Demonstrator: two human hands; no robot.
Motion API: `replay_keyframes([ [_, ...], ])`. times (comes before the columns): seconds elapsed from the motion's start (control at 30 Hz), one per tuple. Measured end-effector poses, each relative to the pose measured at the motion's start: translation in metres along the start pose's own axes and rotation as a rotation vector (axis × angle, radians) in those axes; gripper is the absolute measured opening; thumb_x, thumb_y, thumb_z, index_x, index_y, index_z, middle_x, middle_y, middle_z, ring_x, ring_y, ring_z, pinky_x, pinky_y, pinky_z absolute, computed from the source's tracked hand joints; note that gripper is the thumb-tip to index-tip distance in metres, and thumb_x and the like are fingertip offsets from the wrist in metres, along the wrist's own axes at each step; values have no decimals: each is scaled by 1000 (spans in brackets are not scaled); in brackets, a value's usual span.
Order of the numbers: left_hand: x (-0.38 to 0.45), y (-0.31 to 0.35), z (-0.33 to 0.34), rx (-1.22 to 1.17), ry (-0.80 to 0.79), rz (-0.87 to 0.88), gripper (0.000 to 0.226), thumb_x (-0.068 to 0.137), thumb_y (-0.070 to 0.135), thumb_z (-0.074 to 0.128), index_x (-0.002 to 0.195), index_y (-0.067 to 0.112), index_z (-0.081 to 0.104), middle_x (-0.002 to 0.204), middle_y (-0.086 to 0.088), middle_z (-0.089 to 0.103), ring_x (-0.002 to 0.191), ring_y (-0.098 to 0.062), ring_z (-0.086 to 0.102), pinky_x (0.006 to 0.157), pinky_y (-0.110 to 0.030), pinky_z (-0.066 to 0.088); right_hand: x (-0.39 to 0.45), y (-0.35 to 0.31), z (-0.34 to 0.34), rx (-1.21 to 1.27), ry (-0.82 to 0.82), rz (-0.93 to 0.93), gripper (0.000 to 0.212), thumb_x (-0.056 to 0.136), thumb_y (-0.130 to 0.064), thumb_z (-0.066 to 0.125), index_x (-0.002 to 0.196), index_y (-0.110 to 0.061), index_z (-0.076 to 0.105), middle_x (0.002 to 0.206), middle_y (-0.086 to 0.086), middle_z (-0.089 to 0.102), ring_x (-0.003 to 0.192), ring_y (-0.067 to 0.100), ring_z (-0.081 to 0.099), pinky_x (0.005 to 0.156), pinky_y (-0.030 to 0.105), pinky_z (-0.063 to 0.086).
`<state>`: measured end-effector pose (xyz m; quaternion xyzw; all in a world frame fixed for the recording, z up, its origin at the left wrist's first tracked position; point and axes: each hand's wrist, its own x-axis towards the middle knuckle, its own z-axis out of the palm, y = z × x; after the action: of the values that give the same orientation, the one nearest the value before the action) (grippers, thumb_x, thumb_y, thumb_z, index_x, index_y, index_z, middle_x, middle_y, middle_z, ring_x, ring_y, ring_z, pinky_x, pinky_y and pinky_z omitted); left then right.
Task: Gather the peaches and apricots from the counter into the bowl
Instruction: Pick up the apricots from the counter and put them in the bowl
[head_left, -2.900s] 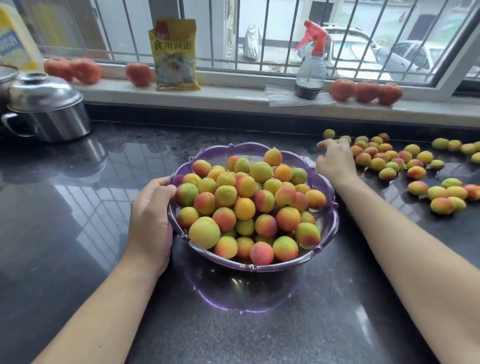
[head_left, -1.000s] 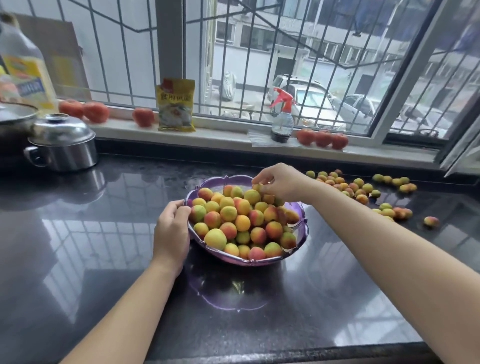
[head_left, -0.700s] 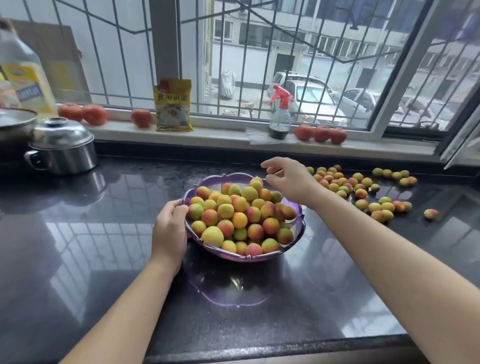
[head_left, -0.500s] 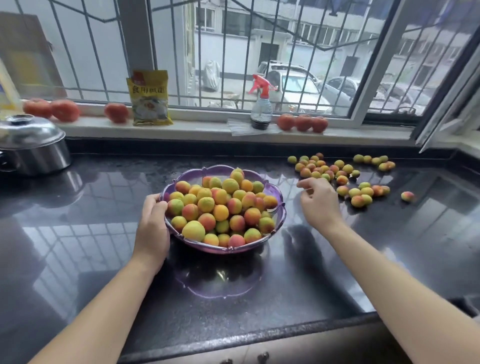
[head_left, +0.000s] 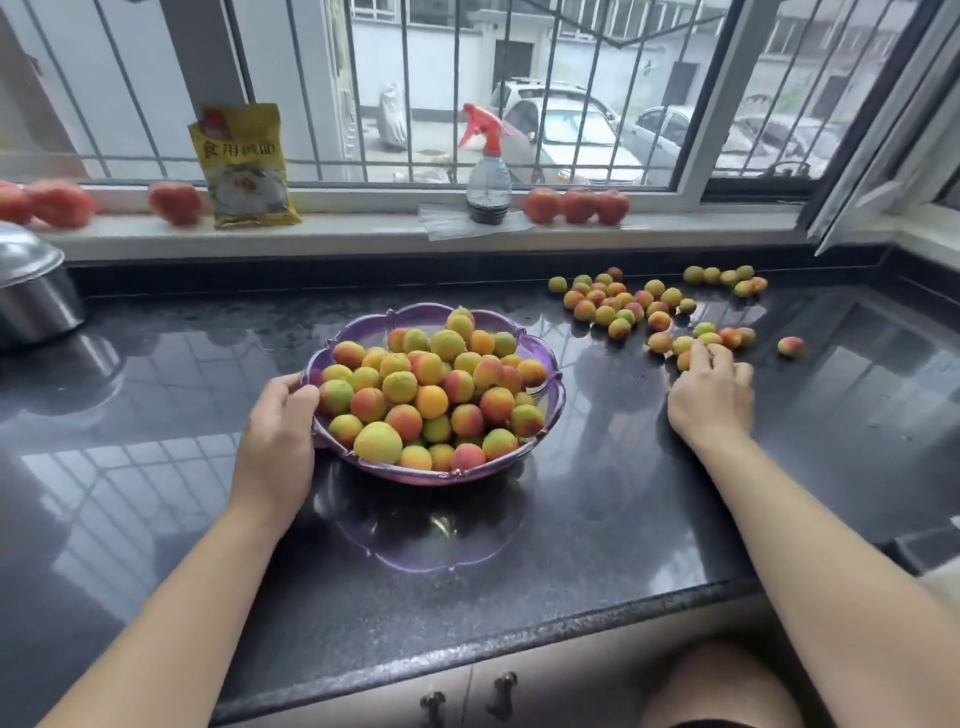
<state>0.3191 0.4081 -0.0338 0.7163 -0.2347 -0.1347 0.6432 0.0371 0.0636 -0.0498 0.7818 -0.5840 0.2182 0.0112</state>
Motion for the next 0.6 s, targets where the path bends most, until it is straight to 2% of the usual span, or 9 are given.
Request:
replay_keyframes([
  [0.13,2,-3,-1,-13,32,3,29,83,51,53,99,36,72,104,5,76,105,-24,71,99,-57,57,1,2,1,-6,-15,-51,47,100,-11,39,147,-11,45,153,11,41,125,41,39,104,46,39],
  [0.23,3,-6,-2,-13,32,11,33,80,56,53,98,38,73,107,3,77,109,-29,72,101,-61,56,-2,2,2,41,97,-87,31,99,-5,46,127,-4,58,130,23,52,109,43,46,94,48,44],
  [0.3,5,-7,-2,-28,24,15,33,80,58,53,99,41,74,109,0,77,110,-31,71,102,-64,55,-3,1,0,64,130,-91,32,98,-4,47,129,-5,58,123,24,49,106,43,47,90,47,46],
  [0.43,6,-10,-3,-51,15,15,30,82,58,53,99,44,74,110,-2,77,111,-33,72,101,-65,55,-2,-1,-3,88,69,-49,33,102,-12,53,134,-6,60,126,23,44,113,43,48,95,44,47],
  [0.6,9,-14,-4,-66,15,25,34,83,56,54,103,37,73,111,-3,78,110,-32,73,101,-64,56,-1,0,-5,141,65,-13,25,99,-11,60,122,0,62,126,25,50,112,45,52,94,43,47],
])
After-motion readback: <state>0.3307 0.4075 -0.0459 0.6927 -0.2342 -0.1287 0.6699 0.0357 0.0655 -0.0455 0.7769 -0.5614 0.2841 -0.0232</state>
